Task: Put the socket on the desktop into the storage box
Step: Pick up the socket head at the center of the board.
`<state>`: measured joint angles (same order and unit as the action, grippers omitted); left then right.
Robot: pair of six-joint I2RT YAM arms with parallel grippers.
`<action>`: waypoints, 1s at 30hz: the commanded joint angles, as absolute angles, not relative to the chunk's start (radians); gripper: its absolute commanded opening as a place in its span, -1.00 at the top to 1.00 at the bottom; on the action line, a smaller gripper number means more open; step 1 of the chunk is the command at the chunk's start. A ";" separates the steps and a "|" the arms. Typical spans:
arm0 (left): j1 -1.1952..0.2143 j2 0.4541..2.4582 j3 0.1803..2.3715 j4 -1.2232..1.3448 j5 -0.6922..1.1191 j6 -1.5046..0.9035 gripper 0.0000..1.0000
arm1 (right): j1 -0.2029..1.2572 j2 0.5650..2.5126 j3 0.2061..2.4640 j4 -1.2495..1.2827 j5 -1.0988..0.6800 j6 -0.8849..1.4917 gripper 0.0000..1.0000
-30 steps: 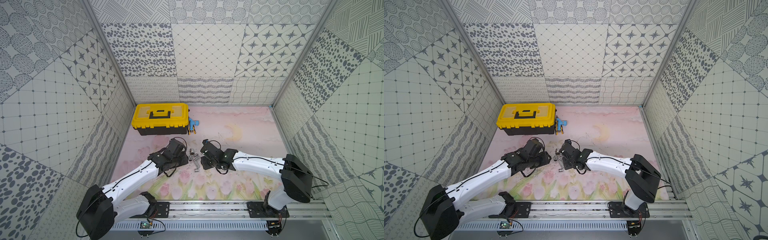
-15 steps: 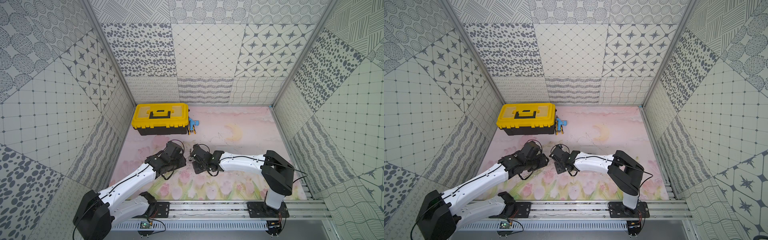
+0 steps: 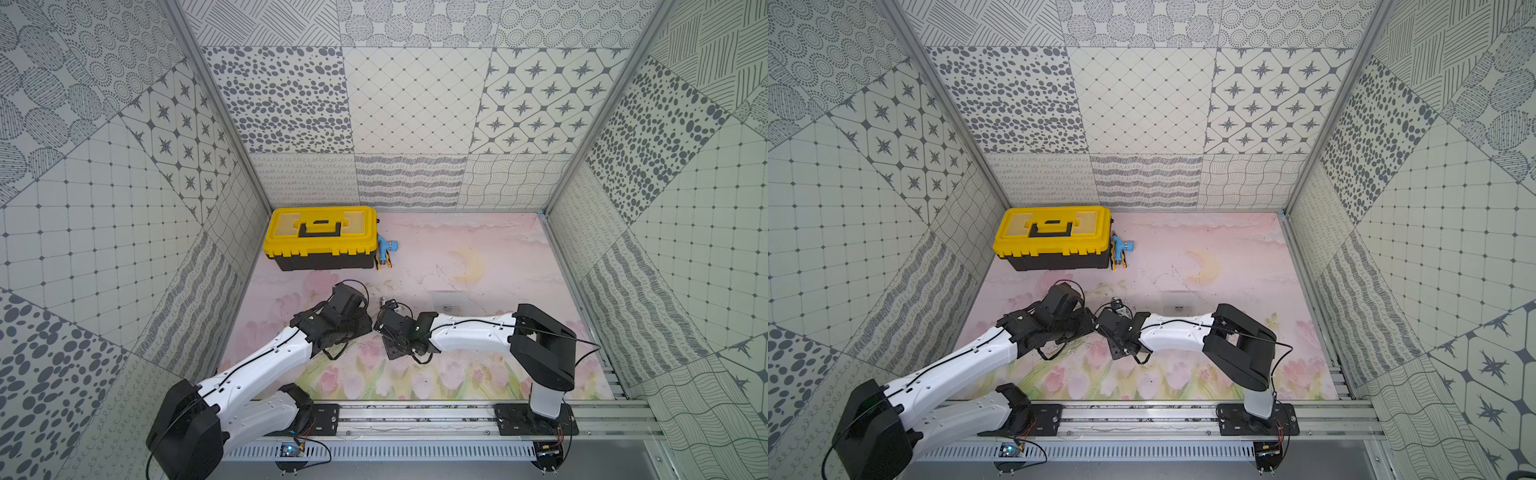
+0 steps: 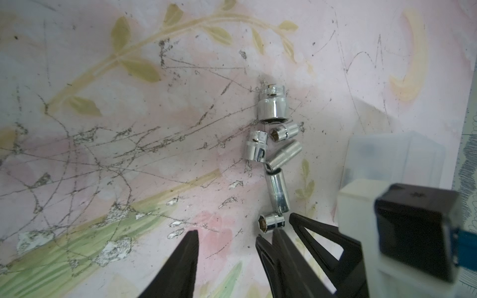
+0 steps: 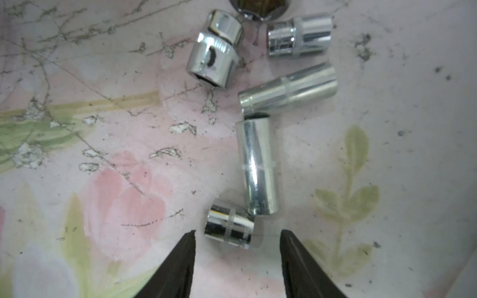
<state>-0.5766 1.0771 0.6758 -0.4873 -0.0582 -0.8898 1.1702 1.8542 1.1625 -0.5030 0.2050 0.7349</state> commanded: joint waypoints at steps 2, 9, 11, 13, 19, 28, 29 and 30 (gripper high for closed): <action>-0.568 1.073 0.664 -0.474 -0.052 -0.896 -0.02 | 1.170 1.888 1.185 -0.493 0.217 0.763 -0.06; -0.568 1.083 0.654 -0.458 -0.043 -0.901 -0.02 | 1.171 1.907 1.191 -0.485 0.214 0.761 -0.03; -0.568 1.084 0.651 -0.454 -0.041 -0.901 -0.03 | 1.171 1.913 1.196 -0.484 0.210 0.759 -0.02; -0.568 1.085 0.647 -0.454 -0.039 -0.903 -0.02 | 1.170 1.918 1.199 -0.476 0.207 0.759 -0.01; -0.568 1.089 0.644 -0.454 -0.032 -0.901 -0.02 | 1.170 1.927 1.211 -0.477 0.217 0.768 0.18; -0.568 1.092 0.648 -0.454 -0.032 -0.902 -0.02 | 1.174 1.911 1.194 -0.489 0.213 0.783 0.46; -0.568 1.093 0.647 -0.455 -0.030 -0.902 -0.02 | 1.174 1.907 1.192 -0.491 0.214 0.783 0.50; -0.568 1.094 0.647 -0.455 -0.030 -0.902 -0.02 | 1.175 1.905 1.190 -0.491 0.214 0.782 0.54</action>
<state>-0.5743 1.0878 0.6456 -0.4633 -0.0456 -0.8978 1.1706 1.9045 1.1969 -0.4858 0.2127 0.7715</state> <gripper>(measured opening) 0.511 0.300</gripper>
